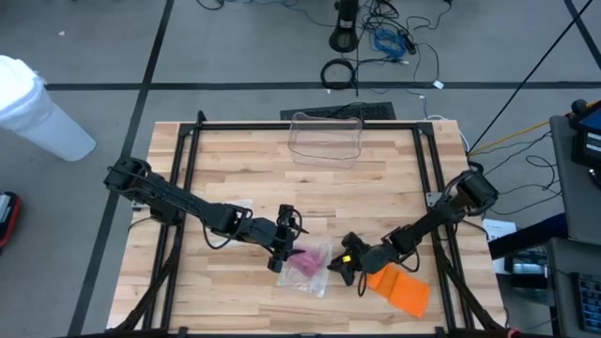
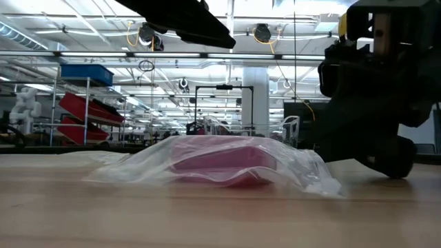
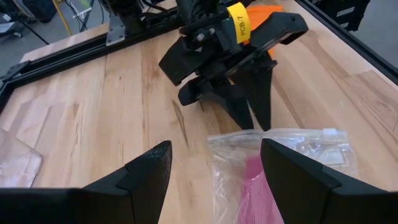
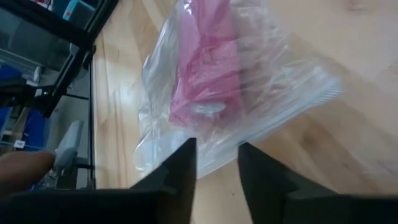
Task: Roll bandage
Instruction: Close the zip bag
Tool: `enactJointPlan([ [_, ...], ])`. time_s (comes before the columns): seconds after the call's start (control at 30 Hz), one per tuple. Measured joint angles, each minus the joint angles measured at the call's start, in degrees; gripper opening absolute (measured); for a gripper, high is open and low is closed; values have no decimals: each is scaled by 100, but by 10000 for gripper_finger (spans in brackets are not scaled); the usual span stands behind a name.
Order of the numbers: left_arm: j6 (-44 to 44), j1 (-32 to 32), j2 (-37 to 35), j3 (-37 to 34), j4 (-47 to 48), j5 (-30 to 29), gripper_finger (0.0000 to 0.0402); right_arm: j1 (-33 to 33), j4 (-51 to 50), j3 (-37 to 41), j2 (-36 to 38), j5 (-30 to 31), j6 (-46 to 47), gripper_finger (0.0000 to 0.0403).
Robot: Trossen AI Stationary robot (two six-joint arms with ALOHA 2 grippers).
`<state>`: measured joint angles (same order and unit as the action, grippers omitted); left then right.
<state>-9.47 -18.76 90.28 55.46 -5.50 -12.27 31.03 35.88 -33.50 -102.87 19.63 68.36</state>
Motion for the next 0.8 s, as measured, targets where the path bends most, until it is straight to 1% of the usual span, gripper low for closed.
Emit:
enactJointPlan([
  [0.13, 1, 0, 0, 0, -2, 0, 253, 42, 44, 1, -15, 214, -4, 53],
  [0.27, 3, 0, 0, 0, -4, -2, 253, 57, 89, 7, -16, 259, -3, 30],
  [0.4, 6, 0, 0, 0, -2, -6, 253, 26, 98, 9, -18, 333, -26, 24],
  [0.6, 6, 0, 0, 0, -2, -20, 253, -144, 67, 22, -31, 692, -299, 31],
  [0.8, 6, 0, 0, 0, -1, -20, 253, -330, 87, 22, -31, 572, -396, 25],
])
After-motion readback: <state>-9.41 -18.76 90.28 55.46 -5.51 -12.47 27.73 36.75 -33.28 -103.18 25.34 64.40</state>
